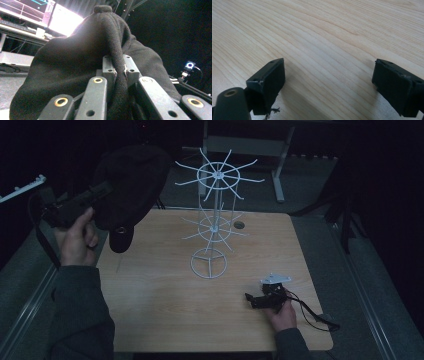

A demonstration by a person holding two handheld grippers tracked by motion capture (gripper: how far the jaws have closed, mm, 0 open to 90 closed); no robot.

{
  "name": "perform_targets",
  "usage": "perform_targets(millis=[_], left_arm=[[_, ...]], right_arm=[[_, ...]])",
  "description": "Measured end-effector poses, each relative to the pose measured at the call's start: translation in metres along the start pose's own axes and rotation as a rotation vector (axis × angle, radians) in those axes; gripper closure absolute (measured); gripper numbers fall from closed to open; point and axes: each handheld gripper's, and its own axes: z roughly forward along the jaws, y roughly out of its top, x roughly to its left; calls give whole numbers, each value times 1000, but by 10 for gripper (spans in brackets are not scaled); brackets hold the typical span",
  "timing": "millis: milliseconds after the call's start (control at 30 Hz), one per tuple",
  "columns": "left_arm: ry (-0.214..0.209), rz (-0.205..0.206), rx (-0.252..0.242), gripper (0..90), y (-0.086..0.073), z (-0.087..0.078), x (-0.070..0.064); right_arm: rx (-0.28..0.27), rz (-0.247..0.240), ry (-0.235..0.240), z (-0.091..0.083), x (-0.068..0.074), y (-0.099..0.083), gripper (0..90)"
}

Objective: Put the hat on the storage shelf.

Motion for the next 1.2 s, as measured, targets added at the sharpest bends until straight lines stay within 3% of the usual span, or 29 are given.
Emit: perform_targets(millis=[800, 1200], left_arm=[[-17, 2, 24, 843, 11, 22, -1], [-52, -23, -1, 843, 10, 30, 5]], right_arm=[[0, 0, 1, 0, 0, 0, 110], [1, -1, 0, 0, 0, 0, 110]])
